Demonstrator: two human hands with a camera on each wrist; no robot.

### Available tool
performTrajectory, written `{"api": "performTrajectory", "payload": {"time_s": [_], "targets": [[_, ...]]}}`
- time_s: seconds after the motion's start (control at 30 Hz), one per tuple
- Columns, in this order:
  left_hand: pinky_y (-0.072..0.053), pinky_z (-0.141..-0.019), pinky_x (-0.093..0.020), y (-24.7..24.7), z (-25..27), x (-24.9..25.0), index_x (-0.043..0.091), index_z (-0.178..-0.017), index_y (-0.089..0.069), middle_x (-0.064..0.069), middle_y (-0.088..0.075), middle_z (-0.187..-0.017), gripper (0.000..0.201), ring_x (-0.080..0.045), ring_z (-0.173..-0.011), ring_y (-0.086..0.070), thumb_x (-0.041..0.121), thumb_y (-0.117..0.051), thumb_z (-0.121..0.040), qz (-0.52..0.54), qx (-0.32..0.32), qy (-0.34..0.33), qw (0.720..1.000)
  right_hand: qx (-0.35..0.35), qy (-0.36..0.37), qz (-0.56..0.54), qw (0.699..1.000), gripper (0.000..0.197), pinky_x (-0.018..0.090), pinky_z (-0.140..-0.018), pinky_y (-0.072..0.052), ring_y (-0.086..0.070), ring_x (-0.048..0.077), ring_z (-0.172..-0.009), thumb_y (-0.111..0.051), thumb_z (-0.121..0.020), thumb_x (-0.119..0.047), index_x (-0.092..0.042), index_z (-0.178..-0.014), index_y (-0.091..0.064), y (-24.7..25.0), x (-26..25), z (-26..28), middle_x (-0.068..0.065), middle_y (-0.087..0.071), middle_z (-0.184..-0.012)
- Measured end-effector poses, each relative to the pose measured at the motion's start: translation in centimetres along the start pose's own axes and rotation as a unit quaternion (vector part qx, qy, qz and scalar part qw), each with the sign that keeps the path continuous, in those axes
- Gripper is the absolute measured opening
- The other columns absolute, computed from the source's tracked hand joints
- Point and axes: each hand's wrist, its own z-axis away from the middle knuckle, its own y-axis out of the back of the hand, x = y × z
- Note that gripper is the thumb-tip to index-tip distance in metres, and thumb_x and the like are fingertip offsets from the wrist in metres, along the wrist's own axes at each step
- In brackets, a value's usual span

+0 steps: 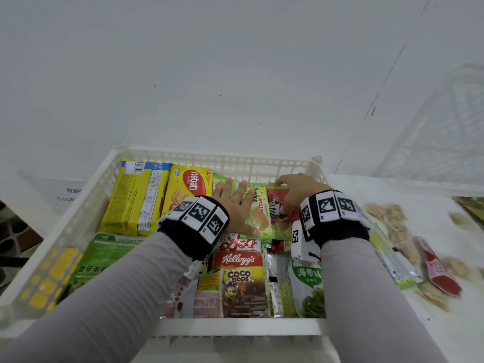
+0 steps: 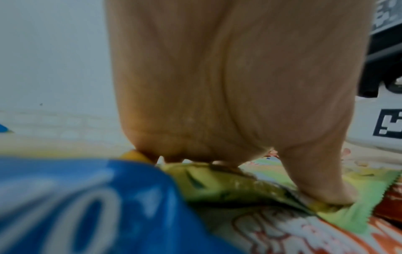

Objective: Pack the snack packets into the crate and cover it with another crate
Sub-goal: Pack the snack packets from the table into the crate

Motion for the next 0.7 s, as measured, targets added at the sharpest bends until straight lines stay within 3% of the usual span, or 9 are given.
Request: {"api": "performTrajectory", "payload": {"time_s": [0.07,0.17,0.23,0.3,0.33,0.47,0.57,0.63,0.7], "targets": [[0.010,-0.113,-0.053,-0.1,0.0,0.1,0.015,-0.146,0.021,-0.012,0.027,-0.153,0.100,-0.040,-0.139,0.022,0.072,-0.033,-0.084,0.000,0.003,0.002,1.000,0.028,-0.016,0.019,0.999,0.060,0.042,-0.099,-0.044,-0.046,0.033,-0.119,-0.073,-0.076,-0.014,-0.013,-0.130,-0.048,-0.2,-0.1,0.0,0.012,-0.043,-0.132],[0.009,-0.113,-0.053,-0.1,0.0,0.1,0.014,-0.147,0.019,-0.013,0.025,-0.153,0.100,-0.041,-0.140,0.020,0.072,-0.033,-0.084,-0.001,0.011,0.002,1.000,0.085,-0.016,-0.001,0.996,0.043,0.035,-0.091,-0.048,-0.056,0.028,-0.111,-0.066,-0.081,-0.007,-0.006,-0.122,-0.054,0.0,0.0,0.2,0.012,-0.057,-0.122],[0.009,-0.113,-0.053,-0.2,-0.1,0.1,0.014,-0.147,0.019,-0.013,0.025,-0.153,0.101,-0.041,-0.140,0.020,0.072,-0.034,-0.083,-0.002,0.011,0.002,1.000,0.113,-0.025,-0.039,0.993,0.032,0.029,-0.079,-0.048,-0.061,0.024,-0.095,-0.063,-0.082,-0.002,-0.002,-0.114,-0.059,0.6,0.1,0.7,0.011,-0.061,-0.104],[0.009,-0.113,-0.053,-0.2,-0.2,0.0,0.014,-0.147,0.018,-0.013,0.024,-0.154,0.102,-0.042,-0.140,0.019,0.072,-0.035,-0.083,-0.001,0.013,0.003,1.000,0.143,-0.039,-0.072,0.986,0.019,0.026,-0.066,-0.044,-0.057,0.020,-0.073,-0.057,-0.082,0.001,0.000,-0.100,-0.064,1.3,0.5,1.3,0.007,-0.056,-0.079],[0.008,-0.113,-0.053,-0.3,-0.3,0.0,0.014,-0.147,0.018,-0.013,0.024,-0.154,0.102,-0.042,-0.140,0.019,0.072,-0.036,-0.083,-0.002,0.015,0.004,1.000,0.163,-0.045,-0.086,0.982,0.016,0.026,-0.063,-0.042,-0.055,0.020,-0.069,-0.055,-0.082,0.000,0.001,-0.095,-0.065,1.7,0.7,1.7,0.006,-0.054,-0.074],[0.008,-0.113,-0.053,-0.4,-0.5,0.0,0.015,-0.147,0.018,-0.013,0.023,-0.154,0.102,-0.042,-0.140,0.018,0.073,-0.035,-0.082,-0.009,0.022,0.005,1.000,0.208,-0.043,-0.137,0.968,0.018,0.030,-0.064,-0.045,-0.058,0.027,-0.084,-0.052,-0.087,-0.006,0.003,-0.099,-0.063,3.3,1.9,3.4,0.015,-0.063,-0.094],[0.008,-0.113,-0.053,-0.3,-0.5,0.0,0.015,-0.146,0.020,-0.013,0.025,-0.154,0.102,-0.042,-0.140,0.019,0.073,-0.034,-0.082,-0.009,0.014,0.006,1.000,0.207,-0.024,-0.203,0.957,0.017,0.041,-0.081,-0.053,-0.060,0.031,-0.096,-0.050,-0.087,-0.003,-0.005,-0.103,-0.052,4.0,2.4,4.4,0.014,-0.060,-0.104],[0.008,-0.113,-0.053,0.0,-0.3,-0.1,0.016,-0.146,0.020,-0.012,0.025,-0.153,0.101,-0.042,-0.140,0.019,0.074,-0.033,-0.082,-0.011,0.003,0.002,1.000,0.175,0.014,-0.268,0.947,0.020,0.045,-0.085,-0.053,-0.062,0.031,-0.096,-0.050,-0.087,0.000,-0.013,-0.103,-0.048,4.3,2.1,5.2,0.014,-0.061,-0.108],[0.007,-0.113,-0.054,0.2,-0.1,-0.4,0.020,-0.148,0.014,-0.011,0.024,-0.154,0.097,-0.041,-0.140,0.019,0.073,-0.033,-0.083,-0.004,-0.008,-0.005,1.000,0.096,0.067,-0.276,0.954,0.018,0.047,-0.084,-0.054,-0.065,0.032,-0.094,-0.051,-0.087,0.001,-0.014,-0.096,-0.052,4.4,1.3,6.2,0.015,-0.065,-0.105]]}}
